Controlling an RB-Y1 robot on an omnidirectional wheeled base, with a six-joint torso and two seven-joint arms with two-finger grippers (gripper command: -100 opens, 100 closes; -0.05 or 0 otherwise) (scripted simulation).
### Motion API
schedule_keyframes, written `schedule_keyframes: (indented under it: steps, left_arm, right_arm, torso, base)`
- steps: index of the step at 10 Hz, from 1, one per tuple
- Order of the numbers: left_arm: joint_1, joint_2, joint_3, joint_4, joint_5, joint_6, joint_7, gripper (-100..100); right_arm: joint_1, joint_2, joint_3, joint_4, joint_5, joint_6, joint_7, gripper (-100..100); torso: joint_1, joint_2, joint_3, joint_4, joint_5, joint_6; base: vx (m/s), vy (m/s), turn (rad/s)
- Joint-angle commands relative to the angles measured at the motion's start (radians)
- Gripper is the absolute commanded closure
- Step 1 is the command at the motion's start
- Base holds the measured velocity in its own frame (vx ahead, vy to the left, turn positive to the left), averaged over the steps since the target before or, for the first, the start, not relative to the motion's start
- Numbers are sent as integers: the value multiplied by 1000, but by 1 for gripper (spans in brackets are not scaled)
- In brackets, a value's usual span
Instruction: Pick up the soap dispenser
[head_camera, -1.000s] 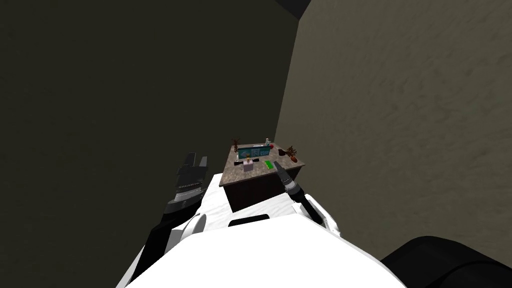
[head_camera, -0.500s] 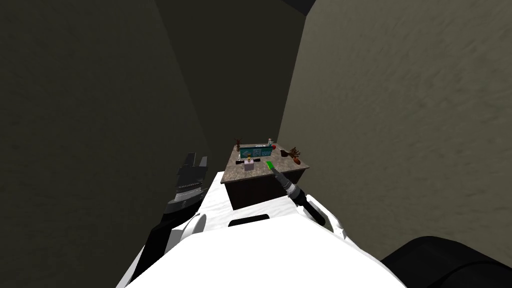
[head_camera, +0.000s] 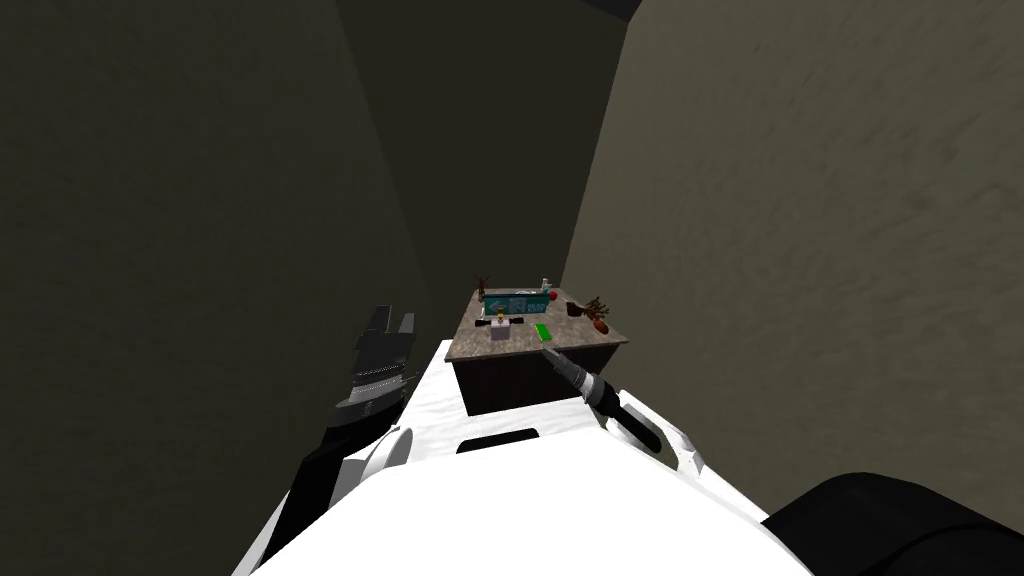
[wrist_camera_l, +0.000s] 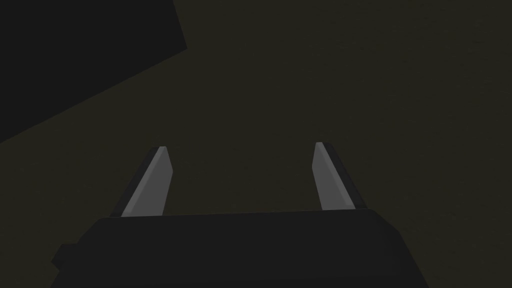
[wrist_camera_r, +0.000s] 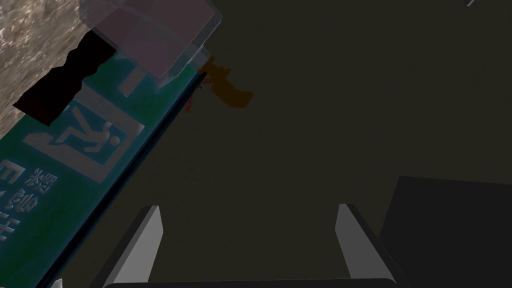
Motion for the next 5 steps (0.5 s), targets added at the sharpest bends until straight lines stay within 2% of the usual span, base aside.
schedule_keyframes:
  steps: [1,2,3,4,5]
  left_arm:
    - [0,0,0,0,0,0,0,0]
    - [0,0,0,0,0,0,0,0]
    - [0,0,0,0,0,0,0,0]
    - [0,0,0,0,0,0,0,0]
    - [0,0,0,0,0,0,0,0]
  right_arm:
    - [-9,-50,28,40,30,-12,2,-100]
    - [-9,-78,28,40,30,-12,2,-100]
    - [-15,-109,51,79,55,-31,3,-100]
    - [-15,-145,51,79,55,-31,3,-100]
    - [-20,-174,73,117,81,-50,4,-100]
  torso:
    - [0,0,0,0,0,0]
    - [-1,0,0,0,0,0]
    - [0,0,0,0,0,0]
    - [0,0,0,0,0,0]
    - [1,-1,0,0,0,0]
  base:
    - [-9,-55,203]
    - [-8,-48,116]
    - [-3,-44,205]
    - [-3,-38,102]
    - [-7,-40,226]
